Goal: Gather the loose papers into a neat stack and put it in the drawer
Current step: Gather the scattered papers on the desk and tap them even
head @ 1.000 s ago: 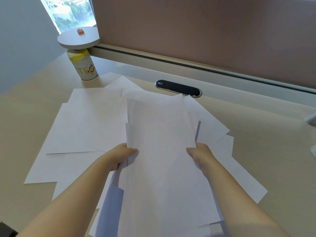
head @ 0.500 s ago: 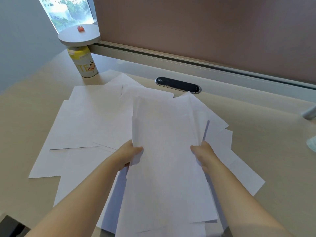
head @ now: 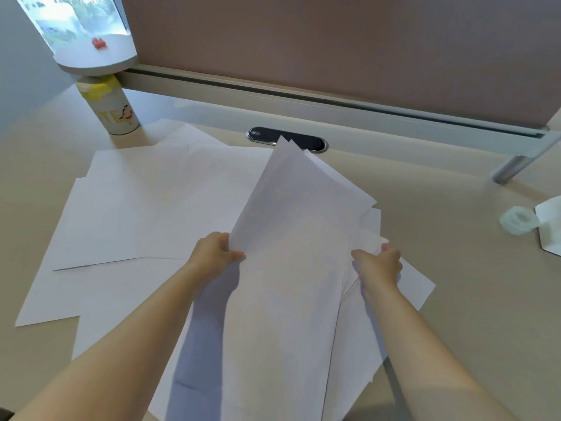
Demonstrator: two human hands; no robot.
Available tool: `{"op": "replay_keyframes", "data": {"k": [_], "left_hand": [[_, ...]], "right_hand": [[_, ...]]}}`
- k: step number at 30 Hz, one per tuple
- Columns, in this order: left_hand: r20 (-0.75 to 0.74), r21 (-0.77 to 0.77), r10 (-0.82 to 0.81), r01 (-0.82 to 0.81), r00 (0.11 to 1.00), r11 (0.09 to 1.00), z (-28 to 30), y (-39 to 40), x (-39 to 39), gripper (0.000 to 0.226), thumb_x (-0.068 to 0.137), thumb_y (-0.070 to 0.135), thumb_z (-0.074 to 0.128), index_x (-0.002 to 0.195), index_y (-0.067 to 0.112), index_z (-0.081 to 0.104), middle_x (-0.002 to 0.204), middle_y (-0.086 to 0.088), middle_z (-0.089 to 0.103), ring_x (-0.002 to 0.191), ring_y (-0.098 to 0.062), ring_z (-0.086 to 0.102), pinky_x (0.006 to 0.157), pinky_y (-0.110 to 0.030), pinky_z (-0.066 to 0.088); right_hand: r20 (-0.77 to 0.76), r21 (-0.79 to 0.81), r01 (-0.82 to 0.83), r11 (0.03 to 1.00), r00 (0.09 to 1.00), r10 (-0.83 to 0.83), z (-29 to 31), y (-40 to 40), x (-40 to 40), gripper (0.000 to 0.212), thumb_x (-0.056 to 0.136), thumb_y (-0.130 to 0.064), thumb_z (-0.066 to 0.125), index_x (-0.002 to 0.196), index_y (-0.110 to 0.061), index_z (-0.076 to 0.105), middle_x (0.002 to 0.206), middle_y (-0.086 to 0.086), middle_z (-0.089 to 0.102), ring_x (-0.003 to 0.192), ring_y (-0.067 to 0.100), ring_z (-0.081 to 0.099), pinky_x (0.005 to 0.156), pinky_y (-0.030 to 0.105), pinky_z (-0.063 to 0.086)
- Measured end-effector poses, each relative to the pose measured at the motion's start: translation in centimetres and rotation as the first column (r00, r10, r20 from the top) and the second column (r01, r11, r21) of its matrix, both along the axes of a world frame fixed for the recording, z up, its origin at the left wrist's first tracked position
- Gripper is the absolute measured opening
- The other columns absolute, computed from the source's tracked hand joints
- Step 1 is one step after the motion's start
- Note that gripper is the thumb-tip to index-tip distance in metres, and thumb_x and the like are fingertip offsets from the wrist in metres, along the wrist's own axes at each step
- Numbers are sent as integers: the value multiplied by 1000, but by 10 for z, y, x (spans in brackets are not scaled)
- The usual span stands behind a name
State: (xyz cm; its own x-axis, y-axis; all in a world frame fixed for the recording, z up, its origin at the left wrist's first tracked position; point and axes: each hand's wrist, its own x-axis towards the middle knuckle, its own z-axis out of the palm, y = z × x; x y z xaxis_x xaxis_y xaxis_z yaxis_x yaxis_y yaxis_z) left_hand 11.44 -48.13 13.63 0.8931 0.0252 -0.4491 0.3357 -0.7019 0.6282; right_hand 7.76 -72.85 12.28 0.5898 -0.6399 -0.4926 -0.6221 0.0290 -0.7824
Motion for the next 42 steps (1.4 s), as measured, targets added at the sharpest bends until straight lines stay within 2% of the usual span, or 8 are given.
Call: {"op": "replay_keyframes", "data": {"k": [8, 12, 20, 23, 25, 31, 36, 42], "left_hand": [[19, 92, 73, -75, 997, 993, -1, -27, 0, 41, 85, 18, 56, 53, 11, 32, 60, -3, 36, 55, -19, 37, 48, -27, 25], [-14, -109, 124, -125, 992, 986, 0, -37, -5, 14, 85, 18, 57, 75, 8, 54, 78, -9, 57, 79, -26, 53, 68, -30, 41], [-81, -351, 53, -79, 995, 933, 11, -44, -9, 7, 84, 15, 61, 85, 9, 57, 83, -5, 57, 76, -17, 54, 65, -23, 42], [-103, 6, -106, 107, 989, 994, 2, -47, -5, 56, 87, 38, 53, 136, 15, 40, 147, -8, 37, 137, -28, 33, 108, -38, 32], [-126, 284, -199, 228, 972, 931, -5, -48, -7, 66, 89, 51, 38, 146, 22, 20, 160, -2, 10, 147, -32, 5, 117, -49, 13], [-52, 311, -409, 404, 911, 860, -11, -31, -11, 46, 97, 34, 27, 139, 16, 36, 157, -1, 21, 146, -27, 8, 114, -44, 13], [176, 53, -58, 49, 983, 997, -4, -24, -9, 35, 93, 28, 42, 120, 16, 60, 128, -5, 63, 120, -20, 55, 92, -27, 38], [124, 370, -82, 31, 989, 928, -19, -5, 4, 43, 92, 34, 37, 119, 3, 48, 131, -15, 50, 127, -35, 40, 97, -45, 38]], "right_hand": [[-38, 300, -155, 941, 984, 175, 1, -2, -7, 20, 83, -4, 57, 102, 4, 57, 87, 14, 59, 71, 28, 53, 53, 25, 46], [-52, 164, -255, 953, 962, 267, 3, 5, -12, 39, 87, -4, 54, 125, 5, 50, 129, 20, 55, 116, 38, 53, 101, 43, 43], [40, -88, -129, 988, 990, 133, 17, -24, -11, 44, 87, 2, 39, 129, -7, 49, 125, 3, 55, 114, 33, 53, 96, 40, 41], [-3, -138, -97, 986, 995, 97, 22, -37, -10, 46, 83, 6, 38, 126, -4, 50, 129, 17, 56, 113, 37, 54, 92, 41, 44], [-27, -151, -97, 984, 995, 94, 24, -43, -11, 45, 83, 9, 37, 126, 1, 50, 130, 20, 54, 115, 38, 54, 86, 36, 43], [-64, -123, -106, 987, 993, 99, 19, -46, -22, 44, 86, 10, 37, 129, 6, 44, 134, 22, 49, 119, 37, 49, 94, 37, 40], [-64, 2, -148, 989, 987, 148, 12, -32, -16, 38, 87, 3, 44, 125, 2, 48, 127, 21, 55, 113, 41, 54, 99, 49, 41], [-80, 45, -190, 981, 978, 193, 16, -23, -1, 19, 91, 3, 42, 102, 13, 54, 103, 21, 60, 103, 34, 54, 90, 40, 45]]}}
